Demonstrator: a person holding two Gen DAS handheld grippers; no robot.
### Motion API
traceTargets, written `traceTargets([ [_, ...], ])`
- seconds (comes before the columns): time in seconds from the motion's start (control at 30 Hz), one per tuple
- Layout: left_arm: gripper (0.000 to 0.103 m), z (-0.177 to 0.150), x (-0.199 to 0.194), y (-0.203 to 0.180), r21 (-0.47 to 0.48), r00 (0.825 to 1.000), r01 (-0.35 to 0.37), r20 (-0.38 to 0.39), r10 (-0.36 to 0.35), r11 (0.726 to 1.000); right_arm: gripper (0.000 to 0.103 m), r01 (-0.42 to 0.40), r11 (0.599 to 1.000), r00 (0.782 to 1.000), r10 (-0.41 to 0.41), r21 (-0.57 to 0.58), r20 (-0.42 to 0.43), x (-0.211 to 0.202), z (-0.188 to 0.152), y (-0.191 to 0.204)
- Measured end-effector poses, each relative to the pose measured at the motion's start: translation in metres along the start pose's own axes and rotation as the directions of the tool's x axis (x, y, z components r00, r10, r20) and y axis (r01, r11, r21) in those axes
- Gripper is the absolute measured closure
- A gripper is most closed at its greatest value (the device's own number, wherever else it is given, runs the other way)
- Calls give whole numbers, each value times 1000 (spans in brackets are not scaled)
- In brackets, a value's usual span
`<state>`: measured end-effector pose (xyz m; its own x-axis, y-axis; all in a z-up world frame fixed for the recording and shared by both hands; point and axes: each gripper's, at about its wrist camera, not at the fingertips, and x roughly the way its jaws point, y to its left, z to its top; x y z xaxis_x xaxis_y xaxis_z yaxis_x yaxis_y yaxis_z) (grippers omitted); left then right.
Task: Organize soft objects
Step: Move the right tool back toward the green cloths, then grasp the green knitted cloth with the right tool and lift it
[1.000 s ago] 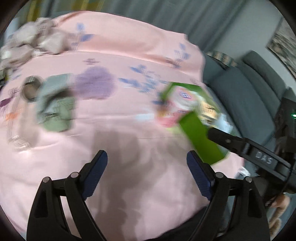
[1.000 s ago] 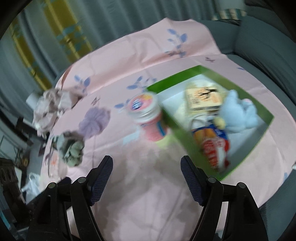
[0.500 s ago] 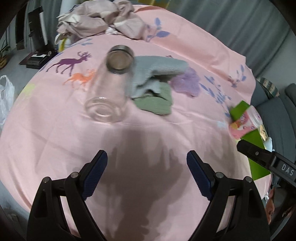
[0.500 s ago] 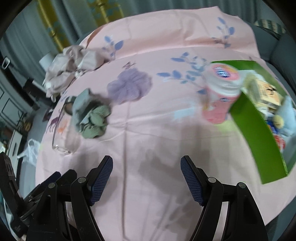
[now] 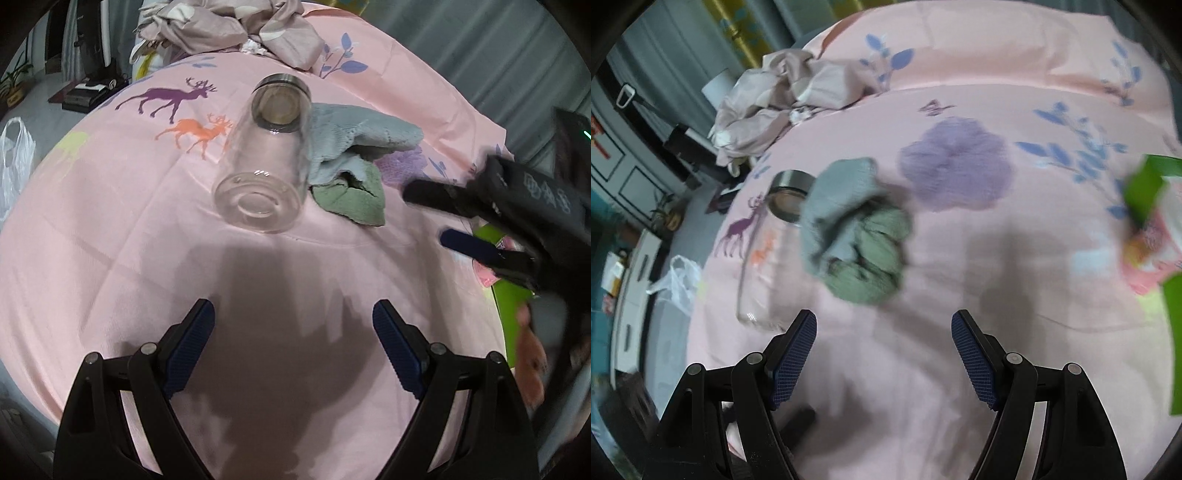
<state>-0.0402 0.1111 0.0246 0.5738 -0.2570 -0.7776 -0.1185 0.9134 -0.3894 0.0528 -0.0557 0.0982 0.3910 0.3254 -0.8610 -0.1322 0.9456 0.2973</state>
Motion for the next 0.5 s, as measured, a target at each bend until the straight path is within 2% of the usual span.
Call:
traceTargets([
  [0.07, 16, 0, 0, 2, -2, 1000, 9, 6, -9, 1000, 26, -12, 1000, 1000, 12, 18, -16, 17, 9, 3],
  [0.13, 16, 0, 1, 3, 1, 1000, 10, 9, -10, 1000, 27, 13, 1000, 999, -12, 23, -41, 36, 13, 5],
  [0.2, 16, 0, 2, 3, 6, 1000, 9, 11, -9, 1000, 34, 26, 1000, 999, -25, 10, -46, 50, 13, 7],
  [0.23, 16, 0, 2, 2, 11, 1000, 6, 13, -6, 1000, 44, 30, 1000, 998, -30, 0, -48, 57, 13, 7],
  [0.27, 16, 0, 3, 2, 15, 1000, 4, 13, -4, 1000, 58, 34, 999, 998, -34, -1, -53, 64, 11, 7],
  [0.37, 16, 0, 5, 3, 22, 1000, 2, 18, -2, 1000, 85, 33, 999, 998, -33, -3, -53, 73, 6, 1],
  [0.43, 16, 0, 5, 3, 19, 1000, 5, 20, -5, 1000, 90, 23, 999, 999, -24, -33, -31, 71, 0, -1],
  [0.5, 16, 0, 5, 4, 13, 1000, 9, 22, -10, 1000, 91, -16, 1000, 999, 15, -22, -50, 63, -4, -8],
])
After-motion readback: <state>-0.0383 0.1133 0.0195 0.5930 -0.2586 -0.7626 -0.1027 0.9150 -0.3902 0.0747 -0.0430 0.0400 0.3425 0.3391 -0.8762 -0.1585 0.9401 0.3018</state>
